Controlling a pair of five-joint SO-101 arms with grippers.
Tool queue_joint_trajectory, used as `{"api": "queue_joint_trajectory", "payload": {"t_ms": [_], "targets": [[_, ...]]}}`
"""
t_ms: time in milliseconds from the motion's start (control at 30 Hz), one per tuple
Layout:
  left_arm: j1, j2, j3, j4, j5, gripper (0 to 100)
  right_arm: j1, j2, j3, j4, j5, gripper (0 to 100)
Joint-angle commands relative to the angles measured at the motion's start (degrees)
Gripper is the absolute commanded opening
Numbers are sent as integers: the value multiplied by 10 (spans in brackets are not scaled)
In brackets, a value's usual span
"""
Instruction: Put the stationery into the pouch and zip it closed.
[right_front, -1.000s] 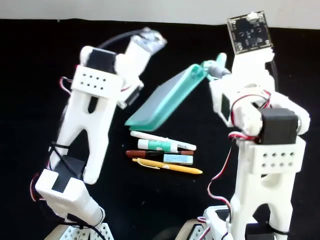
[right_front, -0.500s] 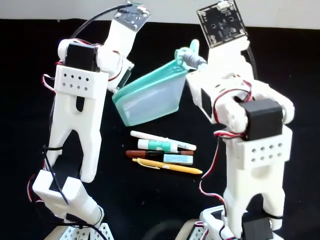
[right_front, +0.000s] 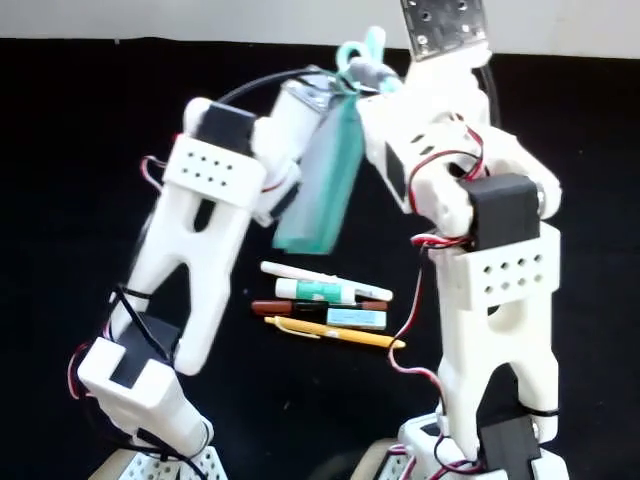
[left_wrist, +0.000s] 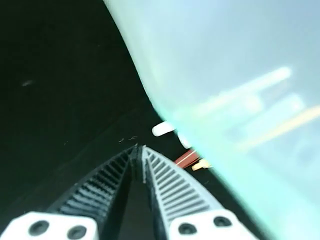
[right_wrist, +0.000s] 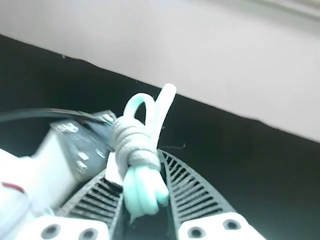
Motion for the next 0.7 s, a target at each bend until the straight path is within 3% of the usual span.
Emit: {"api": "queue_joint_trajectory", "payload": {"t_ms": [0, 233, 667], "targets": [[35, -8, -6, 3, 29, 9, -39, 5, -24, -33, -7, 6], [12, -8, -5, 3, 76, 9, -82, 22, -24, -33, -12, 6], [-235, -9, -16, -1, 81, 9, -129, 20, -22, -9, -33, 6]]}}
